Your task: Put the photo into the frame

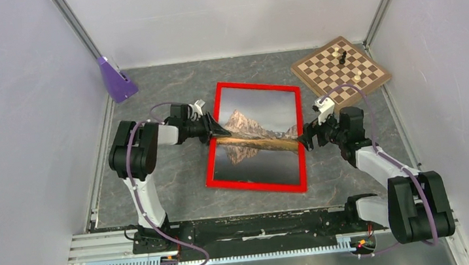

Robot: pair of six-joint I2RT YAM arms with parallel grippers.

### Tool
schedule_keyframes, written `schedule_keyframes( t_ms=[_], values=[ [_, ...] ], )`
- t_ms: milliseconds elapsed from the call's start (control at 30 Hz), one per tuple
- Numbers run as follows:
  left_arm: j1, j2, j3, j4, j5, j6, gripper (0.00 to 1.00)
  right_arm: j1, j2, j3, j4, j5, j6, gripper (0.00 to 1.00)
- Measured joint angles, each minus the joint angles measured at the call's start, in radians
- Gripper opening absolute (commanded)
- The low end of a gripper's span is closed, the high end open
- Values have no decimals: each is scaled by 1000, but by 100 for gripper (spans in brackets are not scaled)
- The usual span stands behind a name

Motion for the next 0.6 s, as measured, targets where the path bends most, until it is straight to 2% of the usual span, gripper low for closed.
schedule_keyframes(
  t_ms=[67,200,533,600],
  values=[
    [2,5,0,7,7,-3,56,0,4,0,1,0,0,89],
    [2,3,14,-9,9,-5,65,0,6,-1,2,8,0,89],
    [-14,-31,92,-217,-93,17,72,0,6,-4,4,19,0,89],
    [-13,-40,106,-258,-126,27,77,0,6,-4,4,20,-1,89]
  ],
)
